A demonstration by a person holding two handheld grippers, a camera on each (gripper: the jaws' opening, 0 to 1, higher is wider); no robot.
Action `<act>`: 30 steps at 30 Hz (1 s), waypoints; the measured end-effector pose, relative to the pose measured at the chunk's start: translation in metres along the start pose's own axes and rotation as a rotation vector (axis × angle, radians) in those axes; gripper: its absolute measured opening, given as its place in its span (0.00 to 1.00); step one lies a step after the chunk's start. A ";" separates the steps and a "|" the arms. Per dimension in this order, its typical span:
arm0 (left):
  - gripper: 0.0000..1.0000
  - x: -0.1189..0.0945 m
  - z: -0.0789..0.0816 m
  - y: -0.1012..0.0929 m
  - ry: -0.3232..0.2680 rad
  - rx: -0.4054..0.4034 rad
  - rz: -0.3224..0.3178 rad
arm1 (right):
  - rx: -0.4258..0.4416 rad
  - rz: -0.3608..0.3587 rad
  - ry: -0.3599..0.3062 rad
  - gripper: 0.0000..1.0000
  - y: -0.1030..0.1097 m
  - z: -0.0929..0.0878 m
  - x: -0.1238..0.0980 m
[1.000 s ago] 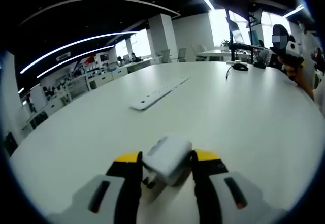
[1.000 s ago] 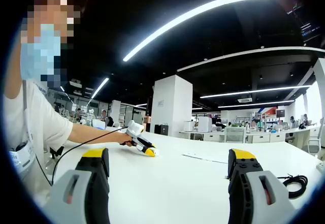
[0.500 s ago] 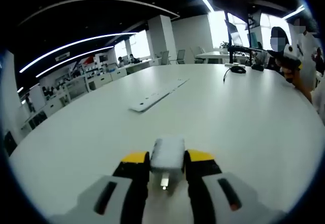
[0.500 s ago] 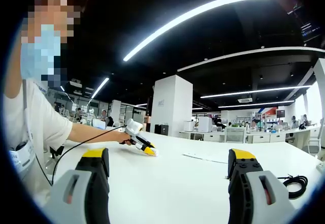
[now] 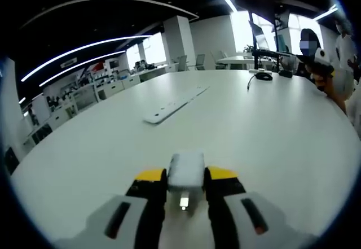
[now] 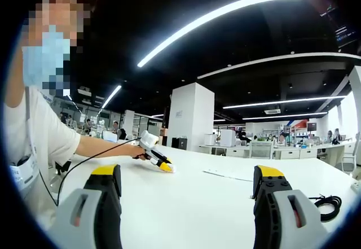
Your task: Plug the desk Type‑C cable into the charger adapter.
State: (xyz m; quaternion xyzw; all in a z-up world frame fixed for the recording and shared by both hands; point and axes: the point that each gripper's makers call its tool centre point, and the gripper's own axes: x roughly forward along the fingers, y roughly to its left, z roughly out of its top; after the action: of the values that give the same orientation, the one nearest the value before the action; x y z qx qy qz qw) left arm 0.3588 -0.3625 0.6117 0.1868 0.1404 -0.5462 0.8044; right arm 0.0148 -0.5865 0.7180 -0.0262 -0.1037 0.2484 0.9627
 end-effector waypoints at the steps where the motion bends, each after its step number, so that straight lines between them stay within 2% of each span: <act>1: 0.27 0.000 0.000 0.000 0.003 0.001 0.000 | 0.000 0.001 0.000 1.00 0.000 0.000 0.000; 10: 0.26 -0.001 0.000 -0.001 0.016 0.006 -0.001 | 0.000 0.005 -0.006 1.00 0.002 0.001 0.000; 21: 0.26 -0.005 -0.001 -0.016 0.029 -0.002 -0.030 | 0.000 0.013 -0.012 1.00 0.004 0.003 -0.001; 30: 0.26 -0.010 -0.002 -0.027 0.049 0.036 -0.050 | -0.002 0.015 -0.013 1.00 0.004 0.004 -0.001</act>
State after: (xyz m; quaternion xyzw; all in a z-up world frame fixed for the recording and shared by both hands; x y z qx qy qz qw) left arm 0.3296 -0.3625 0.6106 0.2110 0.1546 -0.5639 0.7833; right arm 0.0113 -0.5837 0.7209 -0.0265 -0.1102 0.2559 0.9600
